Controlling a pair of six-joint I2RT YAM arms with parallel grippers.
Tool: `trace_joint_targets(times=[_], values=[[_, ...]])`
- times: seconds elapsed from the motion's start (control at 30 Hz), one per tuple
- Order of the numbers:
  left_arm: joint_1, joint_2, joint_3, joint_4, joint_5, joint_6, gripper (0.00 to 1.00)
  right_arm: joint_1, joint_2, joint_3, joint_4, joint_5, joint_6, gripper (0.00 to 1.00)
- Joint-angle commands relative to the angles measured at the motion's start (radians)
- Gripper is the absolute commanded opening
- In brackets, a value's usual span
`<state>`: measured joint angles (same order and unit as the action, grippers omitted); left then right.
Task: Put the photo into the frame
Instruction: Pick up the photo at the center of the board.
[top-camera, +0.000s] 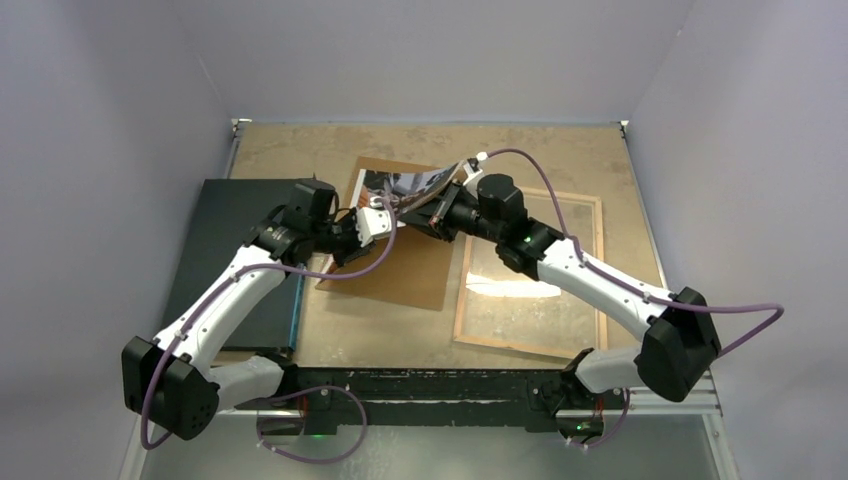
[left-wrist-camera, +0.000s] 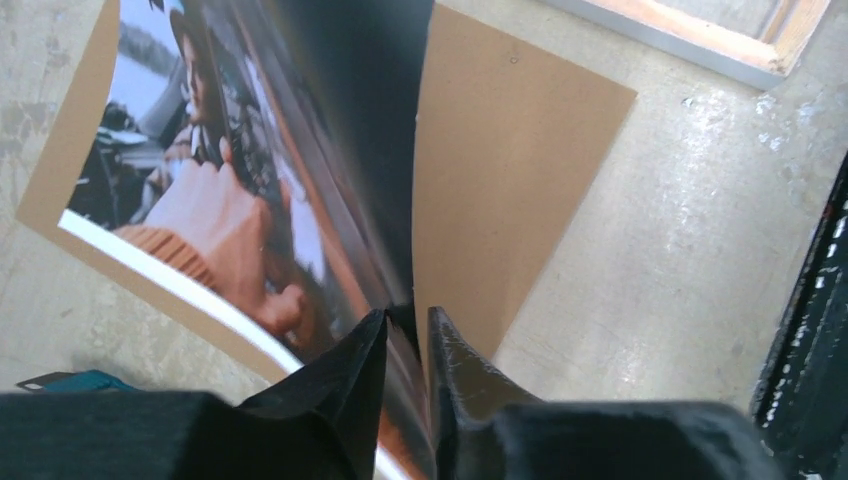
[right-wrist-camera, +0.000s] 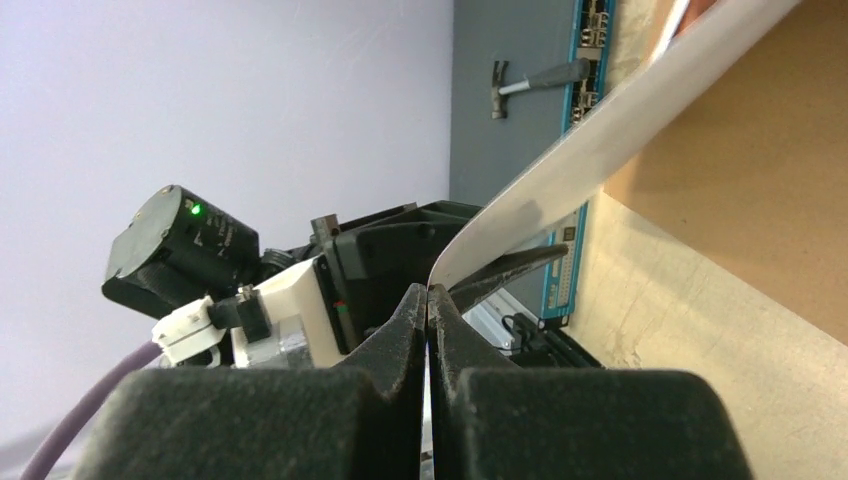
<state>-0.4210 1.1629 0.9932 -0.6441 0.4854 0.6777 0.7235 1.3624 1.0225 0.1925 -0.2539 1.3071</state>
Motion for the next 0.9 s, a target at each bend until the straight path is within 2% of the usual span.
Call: trace_joint_targets(times=[0.0, 0.03, 0.07, 0.2, 0.23, 0.3, 0.37, 0.5, 0.6, 0.7, 0.77, 0.87], values=[[-0.014, -0.013, 0.037, 0.054, -0.032, -0.069, 0.09, -0.004, -0.045, 0.005, 0.035, -0.017, 0.007, 0.00], [-0.015, -0.018, 0.034, 0.065, -0.043, -0.076, 0.02, -0.006, -0.045, 0.006, 0.023, -0.018, -0.005, 0.00], [-0.016, -0.023, 0.031, 0.075, -0.053, -0.079, 0.00, -0.010, -0.046, 0.008, 0.011, -0.026, -0.022, 0.05], [-0.016, -0.050, 0.032, 0.088, -0.071, -0.044, 0.00, -0.073, -0.054, 0.021, -0.031, -0.099, -0.212, 0.54], [-0.016, -0.057, 0.032, 0.090, -0.069, -0.029, 0.00, -0.110, -0.054, 0.027, -0.032, -0.186, -0.274, 0.65], [-0.016, -0.068, 0.030, 0.085, -0.063, 0.013, 0.00, -0.203, -0.053, 0.054, -0.052, -0.340, -0.423, 0.76], [-0.016, -0.077, 0.026, 0.081, -0.058, 0.054, 0.00, -0.254, -0.065, 0.114, -0.151, -0.367, -0.633, 0.84], [-0.016, -0.085, 0.029, 0.069, -0.053, 0.114, 0.00, -0.262, -0.130, 0.146, -0.307, -0.327, -1.067, 0.87], [-0.016, -0.087, 0.045, 0.051, -0.035, 0.139, 0.00, -0.261, -0.222, -0.021, -0.190, -0.338, -1.358, 0.85], [-0.017, -0.092, 0.060, 0.034, -0.024, 0.158, 0.00, -0.262, -0.290, -0.170, -0.066, -0.389, -1.509, 0.85], [-0.017, -0.096, 0.069, 0.022, -0.022, 0.170, 0.00, -0.262, -0.270, -0.178, -0.073, -0.440, -1.578, 0.84], [-0.017, -0.106, 0.073, 0.010, -0.020, 0.183, 0.00, -0.262, -0.215, -0.144, -0.086, -0.436, -1.688, 0.82]])
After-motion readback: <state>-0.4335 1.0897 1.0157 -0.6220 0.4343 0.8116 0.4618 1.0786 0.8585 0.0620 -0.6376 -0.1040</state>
